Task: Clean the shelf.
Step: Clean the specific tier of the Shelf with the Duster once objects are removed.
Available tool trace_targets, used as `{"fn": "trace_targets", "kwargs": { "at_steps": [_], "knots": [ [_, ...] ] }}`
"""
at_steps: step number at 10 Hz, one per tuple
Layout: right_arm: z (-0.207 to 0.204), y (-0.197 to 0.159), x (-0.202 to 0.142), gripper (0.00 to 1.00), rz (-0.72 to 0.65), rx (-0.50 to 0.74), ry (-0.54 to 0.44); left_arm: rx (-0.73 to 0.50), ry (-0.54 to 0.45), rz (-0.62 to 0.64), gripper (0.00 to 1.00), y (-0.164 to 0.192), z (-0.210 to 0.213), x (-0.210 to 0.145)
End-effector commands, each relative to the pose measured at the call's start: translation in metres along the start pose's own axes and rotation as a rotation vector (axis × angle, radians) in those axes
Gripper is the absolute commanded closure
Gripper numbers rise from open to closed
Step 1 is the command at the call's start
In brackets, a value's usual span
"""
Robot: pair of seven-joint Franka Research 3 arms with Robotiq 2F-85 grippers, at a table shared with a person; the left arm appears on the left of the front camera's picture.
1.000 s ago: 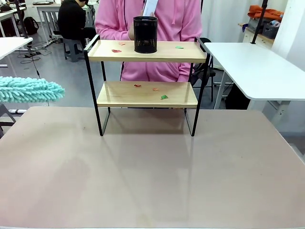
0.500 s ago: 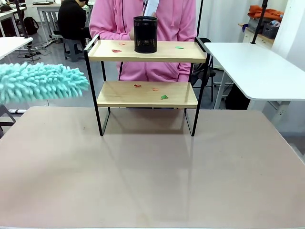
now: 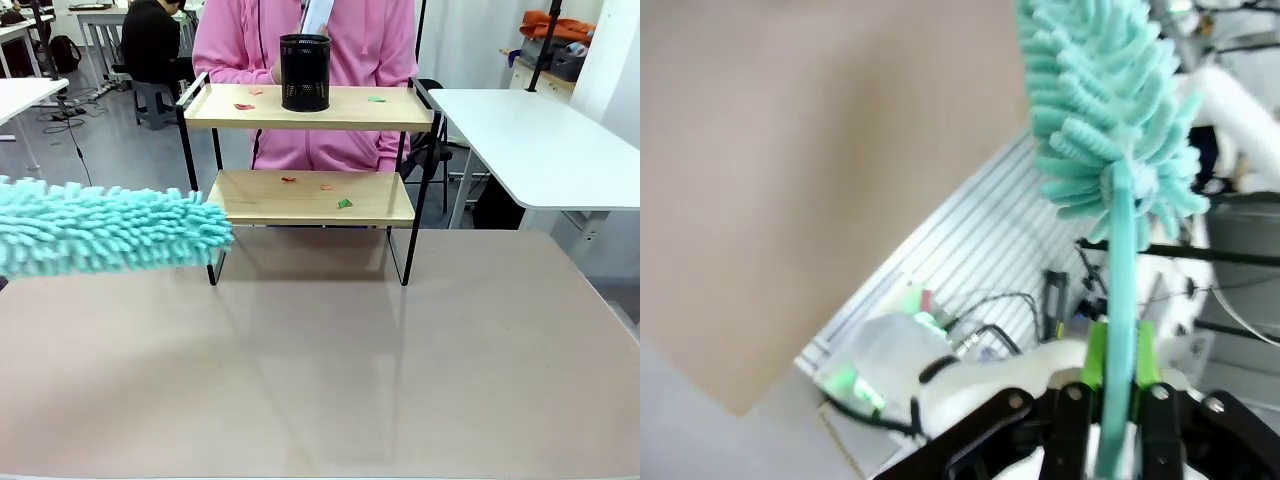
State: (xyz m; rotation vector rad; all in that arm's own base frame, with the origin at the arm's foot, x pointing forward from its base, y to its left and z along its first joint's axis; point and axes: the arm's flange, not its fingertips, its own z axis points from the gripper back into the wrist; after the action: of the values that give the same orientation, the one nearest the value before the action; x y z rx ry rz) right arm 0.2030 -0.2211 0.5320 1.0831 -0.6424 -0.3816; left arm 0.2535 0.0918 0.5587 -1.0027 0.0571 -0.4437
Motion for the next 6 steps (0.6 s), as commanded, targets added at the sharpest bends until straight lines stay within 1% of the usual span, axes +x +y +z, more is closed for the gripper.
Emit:
{"fn": "trace_targets", "kwargs": {
  "at_steps": [1,2,4,5,6],
  "knots": [
    [-0.001,0.000,0.002,0.00,0.027,0.015,-0.008,0.085,-0.060,-0.033,0.88,-0.015,-0.036,0.009],
    [-0.001,0.000,0.002,0.00,0.027,0.015,-0.008,0.155,-0.110,-0.038,0.88,-0.018,-0.049,0.019],
    [-0.001,0.000,0.002,0.00,0.027,0.015,-0.008,0.253,-0.271,-0.084,0.88,-0.026,-0.078,0.040],
    [-0.001,0.000,0.002,0.00,0.027,0.015,-0.008,0.297,-0.278,-0.114,0.88,-0.027,-0.091,0.050],
    [-0.001,0.000,0.002,0.00,0.027,0.015,-0.008,0.317,-0.240,-0.138,0.88,-0.027,-0.103,0.059]
  ]
}}
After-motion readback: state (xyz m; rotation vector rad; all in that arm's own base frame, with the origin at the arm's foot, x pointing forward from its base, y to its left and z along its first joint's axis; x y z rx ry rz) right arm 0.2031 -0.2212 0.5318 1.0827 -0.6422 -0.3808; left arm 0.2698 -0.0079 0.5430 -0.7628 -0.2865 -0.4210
